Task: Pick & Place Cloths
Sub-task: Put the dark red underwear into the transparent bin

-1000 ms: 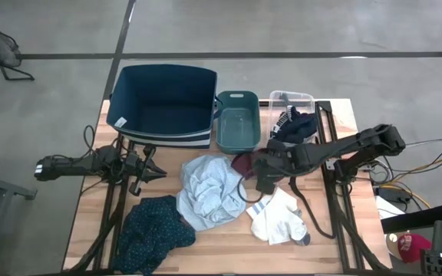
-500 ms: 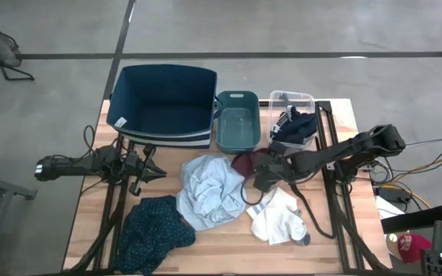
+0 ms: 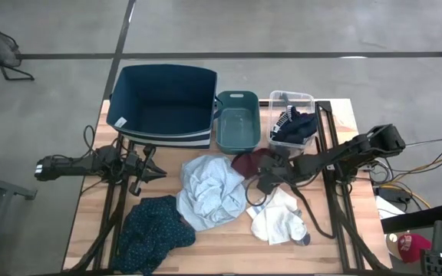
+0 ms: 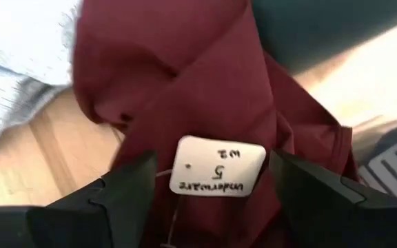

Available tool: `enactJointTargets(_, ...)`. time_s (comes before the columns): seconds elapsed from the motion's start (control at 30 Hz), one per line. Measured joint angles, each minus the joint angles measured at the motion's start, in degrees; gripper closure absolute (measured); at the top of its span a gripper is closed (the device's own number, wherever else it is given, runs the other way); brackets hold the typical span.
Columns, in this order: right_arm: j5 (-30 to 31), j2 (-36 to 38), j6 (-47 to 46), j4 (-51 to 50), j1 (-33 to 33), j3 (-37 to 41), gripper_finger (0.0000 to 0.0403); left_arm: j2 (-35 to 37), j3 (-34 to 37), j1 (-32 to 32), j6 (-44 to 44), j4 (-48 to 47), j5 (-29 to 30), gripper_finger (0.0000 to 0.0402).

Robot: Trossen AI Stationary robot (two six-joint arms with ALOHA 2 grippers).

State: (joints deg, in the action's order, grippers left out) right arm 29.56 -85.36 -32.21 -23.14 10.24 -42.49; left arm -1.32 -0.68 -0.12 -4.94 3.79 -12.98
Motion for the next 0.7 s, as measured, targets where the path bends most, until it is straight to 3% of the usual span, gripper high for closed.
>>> enactJointTargets(0.27, -5.18, 0.0, -3.22, 2.17, 0.0, 2.12, 0.0187, -0.01, 0.01, 0.0, -0.01, 0.0, 0.0, 0.0361)
enactJointTargets(0.4, -10.28, 0.0, -3.45, 4.3, 0.02, 2.92, 0.0252, 0.0, 0.02, 0.0, -0.01, 0.0, 0.0, 0.0362)
enactJointTargets(0.57, -15.59, 0.0, -3.3, 6.06, 1.41, 2.44, 0.0364, -0.01, -0.01, 0.0, 0.0, 0.0, 0.0, 0.0361)
enactJointTargets(0.7, -16.77, 0.0, -2.89, 6.35, 3.41, 1.03, 0.0391, 0.0, 0.02, 0.0, 0.01, 0.0, 0.01, 0.0362)
